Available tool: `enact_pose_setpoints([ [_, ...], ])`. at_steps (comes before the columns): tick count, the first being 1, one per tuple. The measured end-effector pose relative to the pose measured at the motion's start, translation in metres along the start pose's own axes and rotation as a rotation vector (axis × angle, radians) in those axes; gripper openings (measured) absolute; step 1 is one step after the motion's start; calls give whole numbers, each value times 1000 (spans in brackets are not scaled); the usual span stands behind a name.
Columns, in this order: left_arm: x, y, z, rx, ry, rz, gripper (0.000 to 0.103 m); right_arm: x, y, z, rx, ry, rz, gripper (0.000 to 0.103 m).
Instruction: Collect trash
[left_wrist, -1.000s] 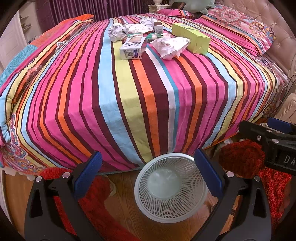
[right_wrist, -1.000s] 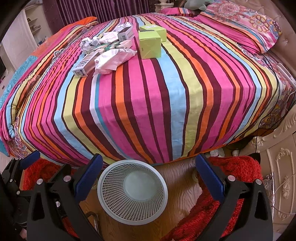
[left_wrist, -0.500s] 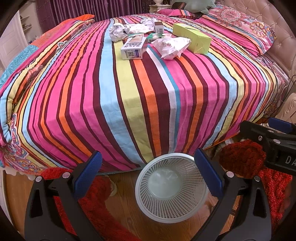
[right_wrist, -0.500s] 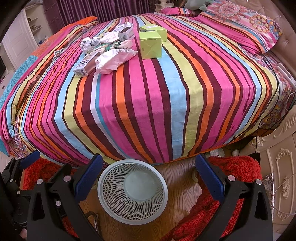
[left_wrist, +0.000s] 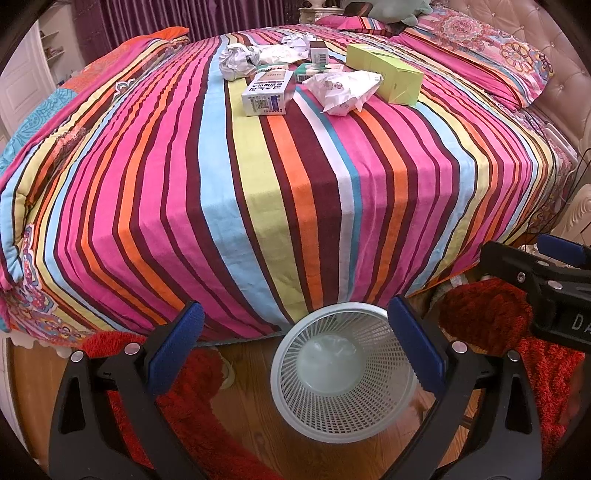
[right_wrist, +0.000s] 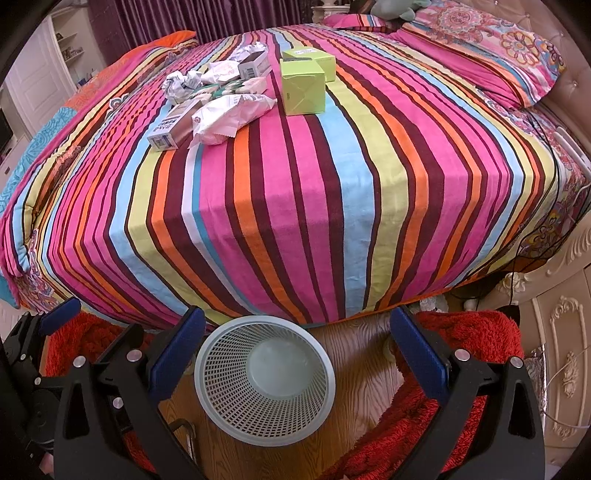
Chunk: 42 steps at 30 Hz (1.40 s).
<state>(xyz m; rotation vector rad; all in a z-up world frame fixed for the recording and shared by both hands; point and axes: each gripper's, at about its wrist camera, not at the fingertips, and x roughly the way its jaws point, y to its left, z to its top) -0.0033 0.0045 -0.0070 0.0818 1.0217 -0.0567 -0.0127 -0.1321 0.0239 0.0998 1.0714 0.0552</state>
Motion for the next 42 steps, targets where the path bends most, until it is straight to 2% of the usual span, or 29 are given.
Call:
enact_pose_setpoints([
  [7, 4, 1, -1, -8, 11, 4, 97, 2, -2, 0, 0, 3, -6, 95],
  [14, 7, 11, 3, -51, 0, 2, 97, 1, -9, 3, 9, -30, -2, 95],
  [19, 10, 23, 15, -68, -17, 20, 97, 7, -17, 9, 29, -31, 1, 95],
  [23, 14, 32, 39, -68, -43, 38, 97, 10, -19, 21, 35, -35, 13, 95],
  [27, 20, 40, 78, -66, -105, 56, 97, 12, -19, 49, 23, -57, 29, 95],
  [33, 37, 49, 136, -88, -177, 76, 97, 14, -15, 113, 7, -158, 23, 95],
  [37, 54, 50, 163, -63, -186, 64, 97, 23, -16, 152, 26, -197, 25, 95],
  [42, 82, 44, 185, -31, -155, 55, 97, 48, -12, 185, 17, -175, 45, 95],
])
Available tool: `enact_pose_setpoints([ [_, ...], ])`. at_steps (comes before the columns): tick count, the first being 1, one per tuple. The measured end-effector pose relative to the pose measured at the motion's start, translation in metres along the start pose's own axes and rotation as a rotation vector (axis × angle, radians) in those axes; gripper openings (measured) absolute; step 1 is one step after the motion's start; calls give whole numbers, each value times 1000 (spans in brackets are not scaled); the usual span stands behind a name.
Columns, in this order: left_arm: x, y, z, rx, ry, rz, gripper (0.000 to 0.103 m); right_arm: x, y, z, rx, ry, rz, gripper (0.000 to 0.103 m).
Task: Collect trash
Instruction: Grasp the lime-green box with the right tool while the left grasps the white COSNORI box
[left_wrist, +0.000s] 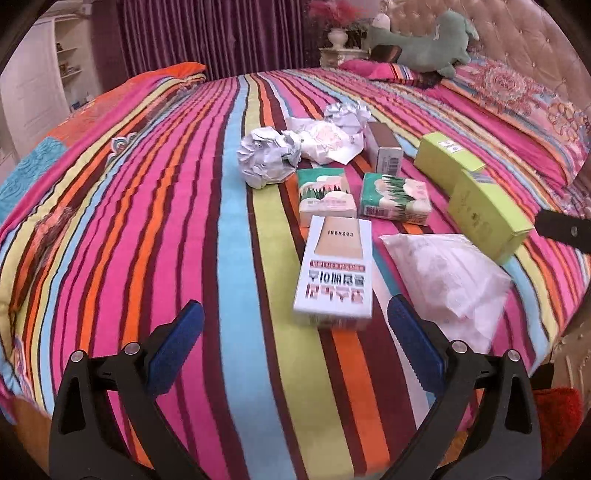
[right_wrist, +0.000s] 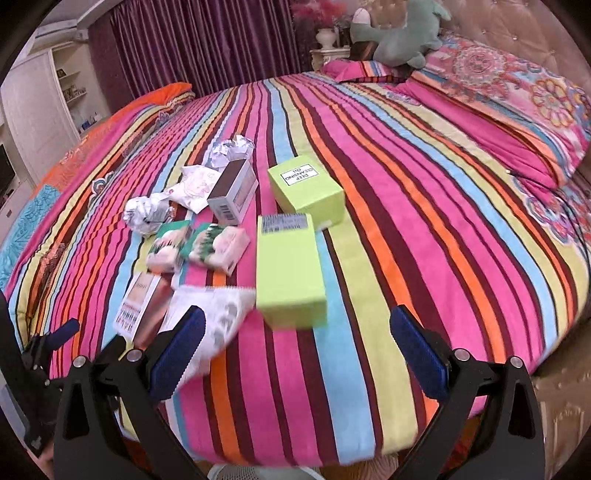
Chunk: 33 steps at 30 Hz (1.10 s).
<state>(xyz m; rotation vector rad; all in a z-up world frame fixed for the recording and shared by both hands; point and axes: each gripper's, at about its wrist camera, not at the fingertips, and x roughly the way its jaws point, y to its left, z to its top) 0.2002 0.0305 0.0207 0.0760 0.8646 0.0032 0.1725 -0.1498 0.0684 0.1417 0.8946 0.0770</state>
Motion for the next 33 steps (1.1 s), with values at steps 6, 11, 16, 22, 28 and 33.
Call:
enact_pose_setpoints([
  [6, 29, -5, 10, 37, 41, 2, 97, 34, 1, 18, -14, 59, -9, 95],
  [11, 45, -8, 15, 67, 66, 9, 96, 61, 3, 24, -40, 121, -35, 95],
  [16, 58, -8, 18, 71, 109, -2, 67, 75, -2, 23, -40, 165, -57, 83],
  [22, 56, -12, 21, 58, 121, -23, 48, 71, 1, 17, -28, 192, 14, 47],
  [28, 34, -3, 22, 11, 94, -46, 48, 43, -1, 17, -10, 166, 54, 47],
  [33, -4, 2, 14, 18, 48, -67, 48, 13, -9, 8, 1, 146, 95, 47],
])
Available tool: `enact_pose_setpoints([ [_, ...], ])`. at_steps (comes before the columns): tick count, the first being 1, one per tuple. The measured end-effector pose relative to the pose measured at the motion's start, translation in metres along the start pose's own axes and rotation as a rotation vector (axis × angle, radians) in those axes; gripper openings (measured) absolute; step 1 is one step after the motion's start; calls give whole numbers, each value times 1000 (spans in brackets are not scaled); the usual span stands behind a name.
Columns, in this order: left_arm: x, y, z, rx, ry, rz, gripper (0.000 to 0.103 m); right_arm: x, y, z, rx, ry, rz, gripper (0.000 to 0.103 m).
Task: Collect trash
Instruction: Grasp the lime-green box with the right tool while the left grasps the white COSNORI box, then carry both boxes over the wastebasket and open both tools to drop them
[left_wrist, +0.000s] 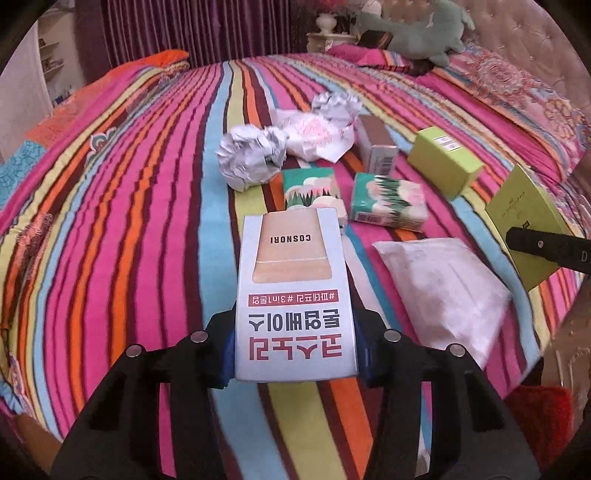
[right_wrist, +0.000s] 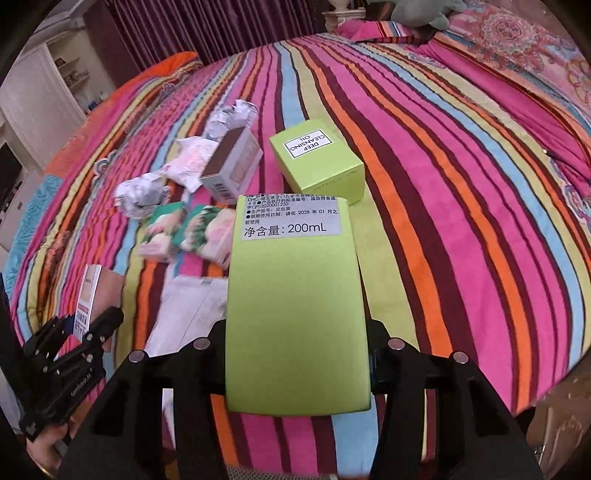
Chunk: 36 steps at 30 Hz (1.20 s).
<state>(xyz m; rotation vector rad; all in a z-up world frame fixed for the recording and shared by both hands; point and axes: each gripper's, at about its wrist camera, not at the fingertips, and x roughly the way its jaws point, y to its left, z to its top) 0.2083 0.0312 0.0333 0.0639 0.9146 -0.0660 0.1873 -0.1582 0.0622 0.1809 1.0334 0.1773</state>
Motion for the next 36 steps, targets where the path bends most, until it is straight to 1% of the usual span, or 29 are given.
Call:
enact_pose_setpoints([
  [2, -16, 1, -8, -1, -9, -16, 48, -13, -1, -11, 3, -2, 17, 47],
  [5, -41, 2, -28, -5, -14, -46, 48, -34, -2, -35, 15, 1, 46, 47],
  [7, -58, 2, -45, -3, -8, -64, 48, -41, -4, -45, 24, 9, 57, 47],
  [8, -64, 0, -54, 0, -4, -70, 48, -48, -3, -60, 26, 18, 74, 47],
  [10, -77, -4, -75, 11, 14, -83, 48, -54, -2, -74, 25, 30, 86, 47],
  [11, -83, -8, -90, 11, 27, -88, 48, -58, 1, -90, 28, 42, 93, 47],
  [12, -85, -11, -100, 7, 42, -94, 48, -59, 2, -98, 33, 52, 99, 47],
  [13, -86, -14, -111, 0, 60, -103, 48, -60, 2, -106, 41, 67, 108, 47],
  [14, -86, -17, -123, -7, 83, -113, 48, -56, 5, -121, 49, 97, 122, 47],
  [16, -78, -30, -151, -12, 160, -147, 48, -48, 7, -140, 59, 145, 131, 47],
  [17, -72, -37, -164, -11, 198, -155, 48, -40, 8, -152, 72, 199, 126, 47],
  [19, -58, -45, -184, -8, 261, -167, 48, -22, 8, -174, 94, 265, 130, 47],
  [20, -51, -48, -191, -10, 291, -171, 48, -6, 8, -188, 111, 315, 125, 47],
  [22, -29, -54, -209, -21, 388, -180, 48, 10, 7, -203, 131, 378, 125, 47],
  [23, -19, -56, -217, -27, 436, -183, 48, 26, 5, -213, 148, 436, 129, 47],
  [24, -5, -57, -226, -41, 502, -178, 48, 34, 4, -219, 162, 466, 133, 47],
  [25, 5, -58, -232, -51, 547, -182, 48, 41, 2, -225, 174, 494, 135, 47],
  [28, 38, -59, -252, -120, 694, -213, 48, 71, -5, -236, 242, 595, 143, 47],
  [30, 58, -61, -268, -149, 779, -200, 48, 91, -6, -241, 273, 648, 140, 47],
  [33, 75, -68, -280, -138, 844, -177, 48, 114, -6, -247, 279, 705, 121, 47],
  [35, 81, -69, -283, -127, 857, -161, 48, 127, -4, -254, 267, 732, 92, 47],
  [36, 83, -70, -285, -122, 861, -154, 48, 128, -1, -257, 267, 741, 91, 47],
])
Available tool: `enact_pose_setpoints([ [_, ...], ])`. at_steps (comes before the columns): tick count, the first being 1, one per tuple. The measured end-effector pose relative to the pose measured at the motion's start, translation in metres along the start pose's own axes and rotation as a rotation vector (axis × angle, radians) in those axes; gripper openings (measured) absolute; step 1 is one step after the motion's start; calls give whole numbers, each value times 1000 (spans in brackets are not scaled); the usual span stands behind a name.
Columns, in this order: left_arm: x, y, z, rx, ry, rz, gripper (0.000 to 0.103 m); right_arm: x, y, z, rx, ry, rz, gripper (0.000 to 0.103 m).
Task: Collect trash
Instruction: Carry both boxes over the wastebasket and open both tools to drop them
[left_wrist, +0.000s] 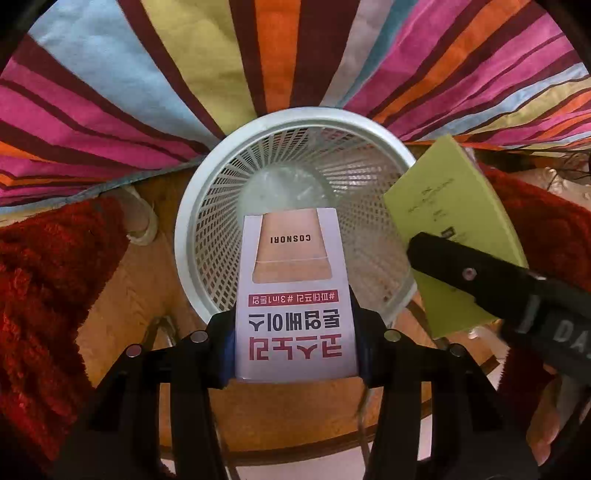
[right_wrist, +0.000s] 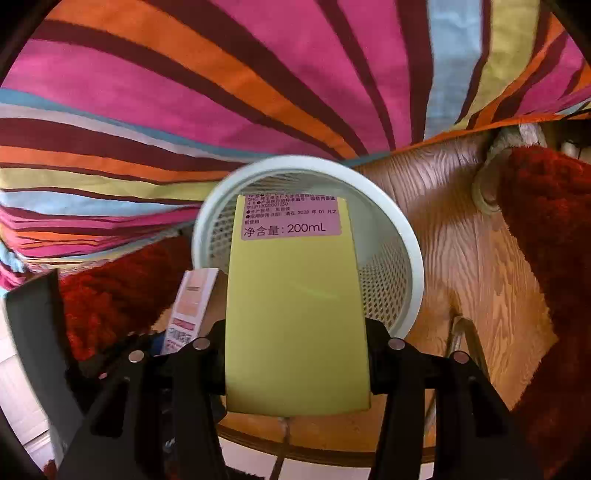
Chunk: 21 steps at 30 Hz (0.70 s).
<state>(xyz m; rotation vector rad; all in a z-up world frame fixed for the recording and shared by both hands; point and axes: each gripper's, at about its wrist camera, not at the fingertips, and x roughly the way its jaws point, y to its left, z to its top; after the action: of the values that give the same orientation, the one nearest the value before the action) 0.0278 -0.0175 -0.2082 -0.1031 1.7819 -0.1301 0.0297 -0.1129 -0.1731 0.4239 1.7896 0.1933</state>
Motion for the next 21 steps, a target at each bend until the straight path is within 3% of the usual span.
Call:
enact_pose_setpoints([
  [4, 9, 3, 0, -19, 36, -20, 49, 14, -1, -2, 3, 35, -3, 48],
  [6, 15, 5, 3, -36, 60, -30, 60, 17, -5, -6, 8, 46, 1, 50],
  [7, 20, 7, 3, -43, 63, -28, 72, 18, -5, -6, 11, 51, -7, 58],
  [9, 20, 9, 5, -55, 65, -12, 79, 18, -6, -5, 18, 48, -28, 75],
  [10, 19, 10, 5, -57, 65, -6, 84, 19, -7, -5, 22, 44, -28, 77],
  [21, 11, 12, 4, -65, 3, 21, 84, 5, -17, -4, 69, -14, -52, 81],
])
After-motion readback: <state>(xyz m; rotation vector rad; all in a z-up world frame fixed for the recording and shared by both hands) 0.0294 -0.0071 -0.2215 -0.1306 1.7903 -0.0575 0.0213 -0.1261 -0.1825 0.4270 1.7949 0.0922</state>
